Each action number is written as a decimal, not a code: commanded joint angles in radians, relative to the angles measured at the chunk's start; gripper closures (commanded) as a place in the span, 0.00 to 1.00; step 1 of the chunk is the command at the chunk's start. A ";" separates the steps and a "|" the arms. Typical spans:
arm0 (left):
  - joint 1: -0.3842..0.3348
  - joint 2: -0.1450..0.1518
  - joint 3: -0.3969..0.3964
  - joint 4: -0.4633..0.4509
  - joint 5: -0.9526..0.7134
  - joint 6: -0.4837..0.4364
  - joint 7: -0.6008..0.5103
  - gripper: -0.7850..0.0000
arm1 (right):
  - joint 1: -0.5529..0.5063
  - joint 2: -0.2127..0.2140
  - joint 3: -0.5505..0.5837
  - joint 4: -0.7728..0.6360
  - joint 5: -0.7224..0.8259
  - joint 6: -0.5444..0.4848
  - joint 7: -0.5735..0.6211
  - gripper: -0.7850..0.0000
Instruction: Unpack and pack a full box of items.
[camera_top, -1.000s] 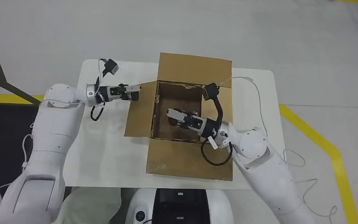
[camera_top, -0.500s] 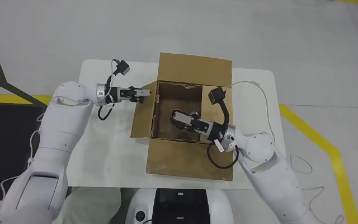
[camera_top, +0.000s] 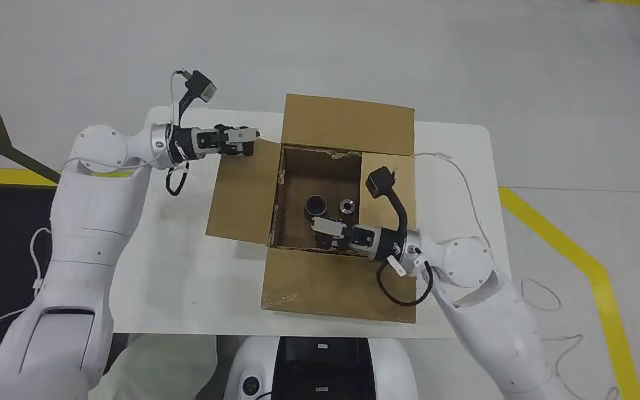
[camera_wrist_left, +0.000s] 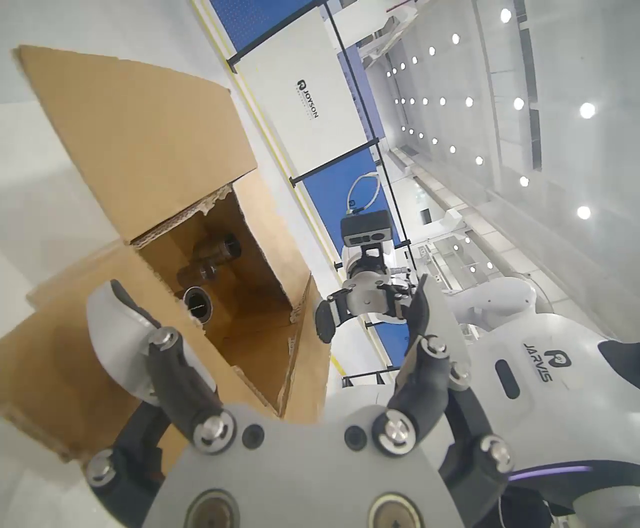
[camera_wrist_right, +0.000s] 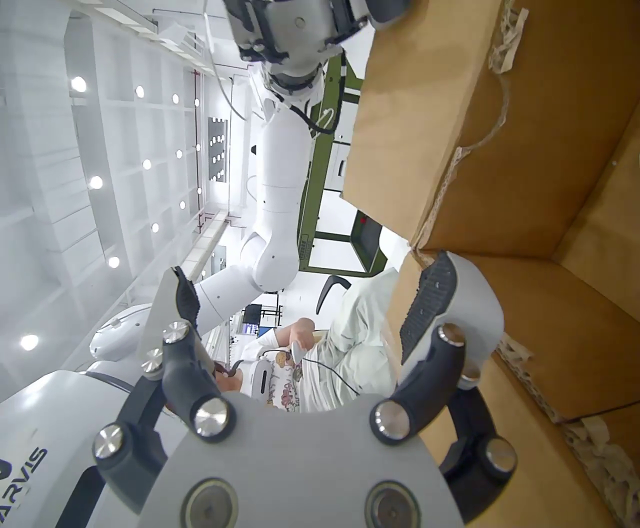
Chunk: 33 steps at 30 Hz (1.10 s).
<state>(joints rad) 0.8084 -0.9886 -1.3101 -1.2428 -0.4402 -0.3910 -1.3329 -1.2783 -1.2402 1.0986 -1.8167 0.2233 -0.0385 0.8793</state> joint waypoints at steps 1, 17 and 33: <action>0.001 -0.002 0.010 -0.030 -0.005 0.011 0.019 0.00 | -0.008 0.005 0.011 -0.009 0.006 0.009 0.023 0.00; -0.075 -0.046 0.214 -0.121 0.074 0.136 0.150 0.00 | -0.144 0.045 0.129 -0.121 -0.004 0.087 0.075 0.00; -0.104 -0.057 0.261 -0.102 0.102 0.188 0.155 0.00 | -0.168 0.052 0.149 -0.131 0.006 0.085 0.081 0.00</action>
<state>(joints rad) 0.7040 -1.0456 -1.0490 -1.3445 -0.3379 -0.2034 -1.1784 -1.4463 -1.1878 1.2478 -1.9481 0.2297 0.0462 0.9606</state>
